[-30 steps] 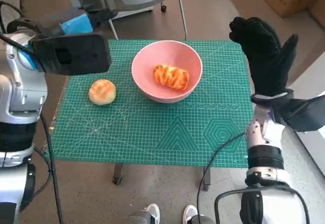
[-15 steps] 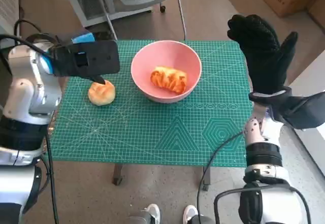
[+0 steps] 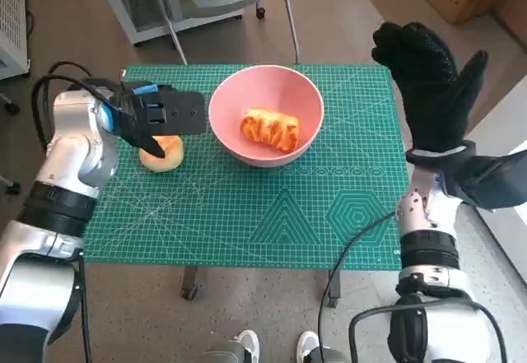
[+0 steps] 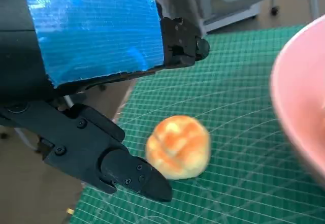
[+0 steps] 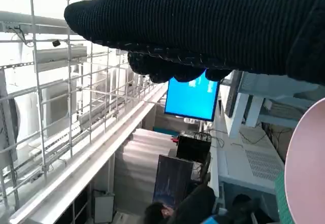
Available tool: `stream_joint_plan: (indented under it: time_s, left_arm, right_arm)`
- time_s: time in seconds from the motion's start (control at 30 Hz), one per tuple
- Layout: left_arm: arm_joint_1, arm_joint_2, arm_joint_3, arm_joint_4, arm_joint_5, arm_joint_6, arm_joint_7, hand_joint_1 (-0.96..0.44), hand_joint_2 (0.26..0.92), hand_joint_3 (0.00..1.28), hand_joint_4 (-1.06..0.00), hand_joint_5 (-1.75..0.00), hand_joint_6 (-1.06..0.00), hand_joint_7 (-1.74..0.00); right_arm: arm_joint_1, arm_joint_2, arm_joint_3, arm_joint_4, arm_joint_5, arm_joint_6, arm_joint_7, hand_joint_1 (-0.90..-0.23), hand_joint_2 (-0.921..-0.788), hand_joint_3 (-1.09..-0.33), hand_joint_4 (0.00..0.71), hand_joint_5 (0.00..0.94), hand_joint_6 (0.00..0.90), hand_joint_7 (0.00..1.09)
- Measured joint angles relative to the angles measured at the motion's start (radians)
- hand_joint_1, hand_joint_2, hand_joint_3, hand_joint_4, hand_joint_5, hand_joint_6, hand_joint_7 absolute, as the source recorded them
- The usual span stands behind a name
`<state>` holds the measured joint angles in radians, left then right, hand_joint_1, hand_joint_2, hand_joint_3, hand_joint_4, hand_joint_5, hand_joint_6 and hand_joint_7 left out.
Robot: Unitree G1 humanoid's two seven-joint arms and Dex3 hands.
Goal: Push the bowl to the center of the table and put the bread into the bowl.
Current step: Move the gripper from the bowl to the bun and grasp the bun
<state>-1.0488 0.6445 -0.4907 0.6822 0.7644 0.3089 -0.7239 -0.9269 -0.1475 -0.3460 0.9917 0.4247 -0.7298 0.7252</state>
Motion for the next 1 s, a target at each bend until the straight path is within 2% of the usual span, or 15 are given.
stream_joint_plan:
  time_s: [0.2,0.7,1.0]
  left_arm:
    - [-0.012,-0.02,-0.007,0.084,0.006,-0.027,0.024,-0.39,0.696,0.0,0.0,0.0,-0.14,0.0]
    - [-0.032,-0.06,-0.042,0.277,0.017,-0.07,0.086,-0.41,0.696,0.0,0.0,0.0,-0.14,0.0]
    - [-0.047,-0.103,-0.058,0.399,0.017,-0.084,0.152,-0.31,0.696,0.0,0.0,0.0,-0.14,0.0]
  right_arm:
    - [0.0,-0.004,0.0,0.0,-0.004,-0.004,-0.006,-0.656,-0.921,-0.644,0.26,0.003,0.392,0.01]
    - [0.005,-0.007,0.003,-0.012,-0.017,-0.004,-0.022,-0.669,-0.921,-0.652,0.264,0.003,0.379,0.0]
    - [0.01,-0.007,0.004,-0.033,-0.018,-0.004,-0.023,-0.68,-0.921,-0.654,0.263,0.001,0.378,0.0]
